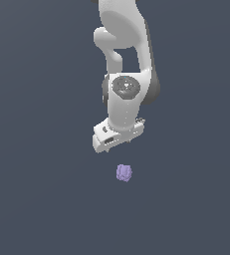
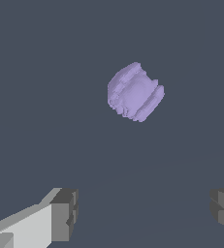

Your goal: Pick up the object and move it to a goal position.

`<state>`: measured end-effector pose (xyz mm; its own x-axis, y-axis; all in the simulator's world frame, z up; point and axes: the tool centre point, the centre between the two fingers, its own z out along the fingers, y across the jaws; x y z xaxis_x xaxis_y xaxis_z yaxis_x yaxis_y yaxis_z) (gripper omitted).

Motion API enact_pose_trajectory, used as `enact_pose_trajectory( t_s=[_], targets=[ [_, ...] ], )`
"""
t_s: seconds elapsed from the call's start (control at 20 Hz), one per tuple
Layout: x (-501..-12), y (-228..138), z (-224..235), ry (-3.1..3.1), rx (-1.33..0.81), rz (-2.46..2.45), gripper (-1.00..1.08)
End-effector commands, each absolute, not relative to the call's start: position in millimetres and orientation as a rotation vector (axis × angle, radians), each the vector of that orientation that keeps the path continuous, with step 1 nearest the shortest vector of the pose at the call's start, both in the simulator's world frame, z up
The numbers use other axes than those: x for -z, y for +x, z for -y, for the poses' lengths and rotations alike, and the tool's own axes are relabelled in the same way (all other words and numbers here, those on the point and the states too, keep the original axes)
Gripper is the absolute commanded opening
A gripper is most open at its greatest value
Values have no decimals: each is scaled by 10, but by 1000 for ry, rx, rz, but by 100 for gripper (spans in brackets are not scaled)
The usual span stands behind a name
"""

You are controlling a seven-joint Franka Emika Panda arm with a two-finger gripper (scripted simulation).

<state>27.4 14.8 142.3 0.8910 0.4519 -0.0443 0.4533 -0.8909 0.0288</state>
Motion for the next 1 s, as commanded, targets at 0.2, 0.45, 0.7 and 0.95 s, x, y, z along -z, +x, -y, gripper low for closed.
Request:
enact_pose_trajectory(
  t_s=[0.2, 0.45, 0.7, 0.95],
  targets=[
    [-1324, 450, -221, 2940, 55, -1009, 100],
    [-1246, 578, -274, 2865, 50, -1220, 100],
    [-1168, 702, -323, 2778, 43, -1422, 100],
    [-1090, 821, -365, 2678, 32, -1616, 100]
  ],
)
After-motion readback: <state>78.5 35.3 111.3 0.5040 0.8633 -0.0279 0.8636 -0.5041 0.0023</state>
